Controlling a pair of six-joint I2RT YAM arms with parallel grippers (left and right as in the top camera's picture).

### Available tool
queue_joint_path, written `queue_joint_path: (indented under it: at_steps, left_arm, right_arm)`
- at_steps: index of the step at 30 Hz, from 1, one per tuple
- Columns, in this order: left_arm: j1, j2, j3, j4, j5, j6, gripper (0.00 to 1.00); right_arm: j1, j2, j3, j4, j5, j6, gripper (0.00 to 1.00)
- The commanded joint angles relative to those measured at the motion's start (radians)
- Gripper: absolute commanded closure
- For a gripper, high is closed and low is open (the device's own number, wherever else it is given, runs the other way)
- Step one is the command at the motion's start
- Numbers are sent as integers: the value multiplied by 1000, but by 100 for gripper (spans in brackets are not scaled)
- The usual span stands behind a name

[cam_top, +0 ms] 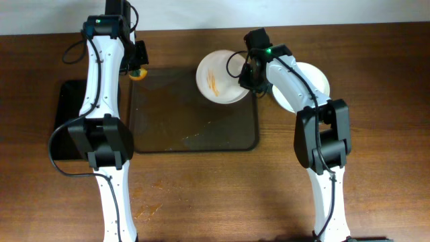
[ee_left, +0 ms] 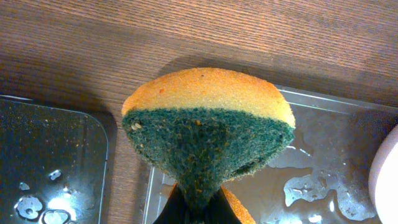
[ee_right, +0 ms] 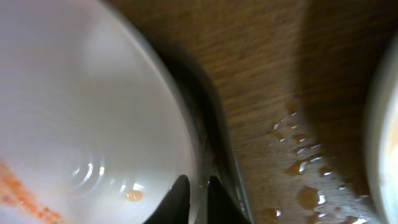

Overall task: Clean dirty plates on tray and stack at the side
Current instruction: 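Grasp the rim of the last plate on the tray with the right gripper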

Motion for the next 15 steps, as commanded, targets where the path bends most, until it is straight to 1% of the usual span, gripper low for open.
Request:
queue_joint_path:
  at_steps: [1,2,5,8,11,13,14,15]
  left_arm:
    - [-1,-1,4,-1,11,20,99]
    - [-1,-1,4,-1,11,20,100]
    - [-1,-1,4,0,11,20,99]
    - [0,-1,4,0,11,20,99]
    - [0,-1,4,4,11,20,99]
    - [0,-1,4,3,11,20,100]
    - [-1,-1,4,3,11,20,99]
    - [-1,-1,4,4,11,20,100]
  right_arm:
    - [12,33,-12,-19,-82,14,91]
    - [23,35,-12,-37,-123,13,94]
    - [63,34,-11,-108,-181,13,96]
    - [114,24,2,-186,-223,-32,93]
    - [150,-13,34,-232,-231,-109,79]
    - [141,-22,78,-223,-227,-163,53]
    - [128,-22,79,-185,-227,-196,45]
    - [116,-18,79,-151,-227,-241,44]
